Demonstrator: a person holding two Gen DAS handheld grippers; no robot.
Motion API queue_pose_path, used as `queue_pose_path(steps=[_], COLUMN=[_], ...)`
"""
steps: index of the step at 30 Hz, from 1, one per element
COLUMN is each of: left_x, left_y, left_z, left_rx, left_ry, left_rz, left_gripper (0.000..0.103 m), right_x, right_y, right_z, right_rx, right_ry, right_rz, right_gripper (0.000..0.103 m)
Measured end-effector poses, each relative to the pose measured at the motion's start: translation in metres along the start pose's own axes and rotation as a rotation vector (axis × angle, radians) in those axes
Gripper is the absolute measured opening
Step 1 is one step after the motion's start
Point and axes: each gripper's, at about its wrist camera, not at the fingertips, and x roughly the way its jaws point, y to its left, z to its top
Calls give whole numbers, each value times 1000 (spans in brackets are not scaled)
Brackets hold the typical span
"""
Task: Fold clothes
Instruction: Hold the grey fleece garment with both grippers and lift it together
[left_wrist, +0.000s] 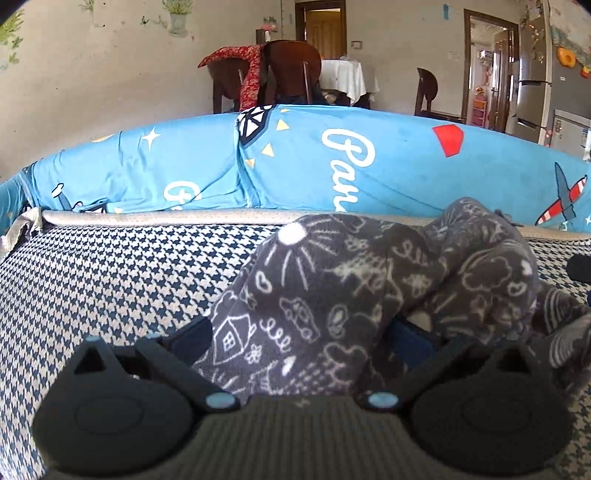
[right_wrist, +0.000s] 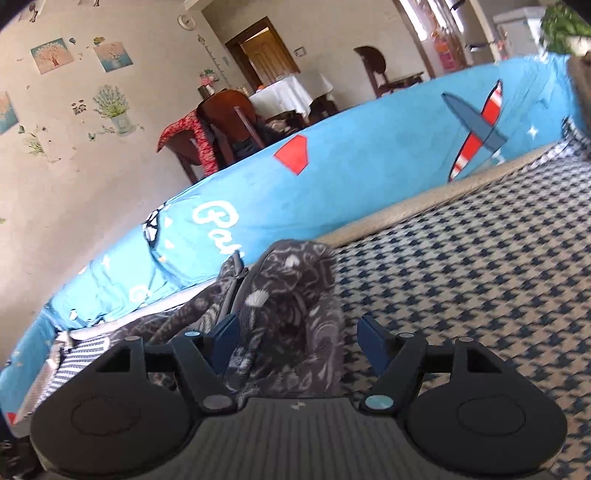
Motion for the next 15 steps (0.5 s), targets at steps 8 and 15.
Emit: queue_pose_path(steps=[8,15], left_x=[12,20], left_y=[19,56], left_z=[-6,-6], left_rx=[1,-109], left_ry=[32,104], left_rz=[154,207], left_gripper=[103,103], right_x=[22,36], right_y=[13,9], right_z=[-9,-19], right_rx=[51,121], right_ry=[66,136], right_rz=[-14,-8], right_gripper=[75,76])
